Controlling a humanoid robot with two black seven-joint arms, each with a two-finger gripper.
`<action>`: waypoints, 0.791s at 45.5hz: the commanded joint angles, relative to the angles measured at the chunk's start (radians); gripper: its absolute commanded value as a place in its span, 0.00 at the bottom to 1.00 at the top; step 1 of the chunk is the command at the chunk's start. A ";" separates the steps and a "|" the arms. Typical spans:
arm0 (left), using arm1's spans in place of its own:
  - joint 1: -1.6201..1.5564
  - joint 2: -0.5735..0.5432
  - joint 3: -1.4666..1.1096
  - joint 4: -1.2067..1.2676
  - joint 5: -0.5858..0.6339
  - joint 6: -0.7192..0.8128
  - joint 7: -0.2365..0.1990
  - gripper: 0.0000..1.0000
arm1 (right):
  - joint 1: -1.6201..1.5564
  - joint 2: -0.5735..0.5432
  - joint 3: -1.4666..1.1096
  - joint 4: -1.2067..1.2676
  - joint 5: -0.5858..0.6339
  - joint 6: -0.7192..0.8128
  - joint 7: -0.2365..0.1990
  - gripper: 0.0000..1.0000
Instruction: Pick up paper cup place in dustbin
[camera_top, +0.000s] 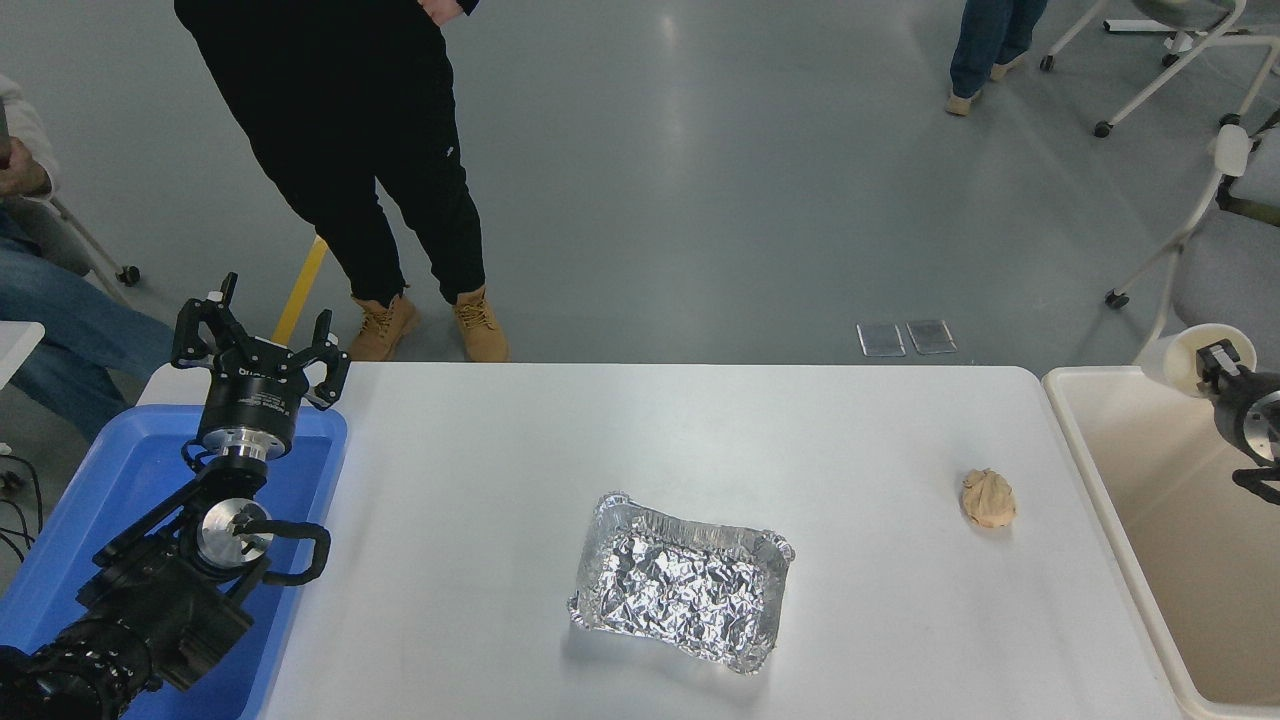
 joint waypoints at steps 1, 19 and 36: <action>0.001 0.000 0.000 0.000 0.000 0.000 0.000 0.99 | -0.074 0.014 0.037 -0.017 0.005 -0.025 -0.007 0.00; 0.001 0.000 0.000 0.000 0.000 0.000 0.000 0.99 | -0.128 0.022 0.069 -0.020 -0.003 -0.039 -0.010 0.00; -0.001 0.000 0.000 0.000 0.000 0.000 0.000 0.99 | -0.185 0.022 0.081 -0.017 0.000 -0.045 -0.041 1.00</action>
